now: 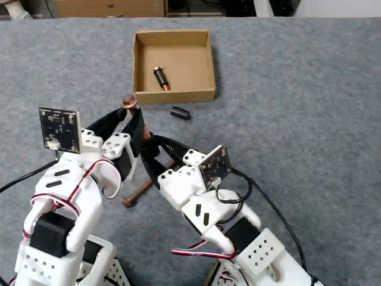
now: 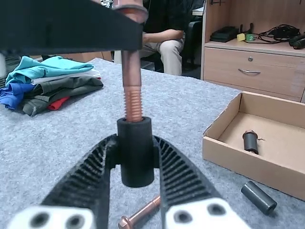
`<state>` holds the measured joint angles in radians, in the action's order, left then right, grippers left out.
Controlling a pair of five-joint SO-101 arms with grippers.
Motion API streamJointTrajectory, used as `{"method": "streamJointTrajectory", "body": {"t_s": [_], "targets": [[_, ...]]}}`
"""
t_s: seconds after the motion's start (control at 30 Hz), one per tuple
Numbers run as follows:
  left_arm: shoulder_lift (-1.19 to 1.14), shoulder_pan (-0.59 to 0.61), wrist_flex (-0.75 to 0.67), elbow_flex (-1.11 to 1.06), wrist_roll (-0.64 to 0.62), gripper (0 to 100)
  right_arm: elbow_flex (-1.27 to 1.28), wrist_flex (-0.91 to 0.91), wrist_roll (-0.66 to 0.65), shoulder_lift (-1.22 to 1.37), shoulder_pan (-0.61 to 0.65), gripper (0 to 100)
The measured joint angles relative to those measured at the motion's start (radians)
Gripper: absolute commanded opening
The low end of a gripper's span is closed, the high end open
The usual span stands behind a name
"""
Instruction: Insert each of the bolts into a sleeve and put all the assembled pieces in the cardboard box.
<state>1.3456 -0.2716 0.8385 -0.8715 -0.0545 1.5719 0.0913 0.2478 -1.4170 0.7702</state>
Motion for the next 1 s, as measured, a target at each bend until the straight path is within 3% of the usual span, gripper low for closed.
{"method": "streamJointTrajectory", "body": {"t_s": [0.6,1.0], "targets": [[0.0,-0.051,0.014,0.002,0.0,8,0.0,0.0,0.0,0.0,-0.003,0.2],[0.0,-0.054,0.172,0.133,0.0,12,0.002,-0.064,0.0,0.0,-0.003,0.2]]}}
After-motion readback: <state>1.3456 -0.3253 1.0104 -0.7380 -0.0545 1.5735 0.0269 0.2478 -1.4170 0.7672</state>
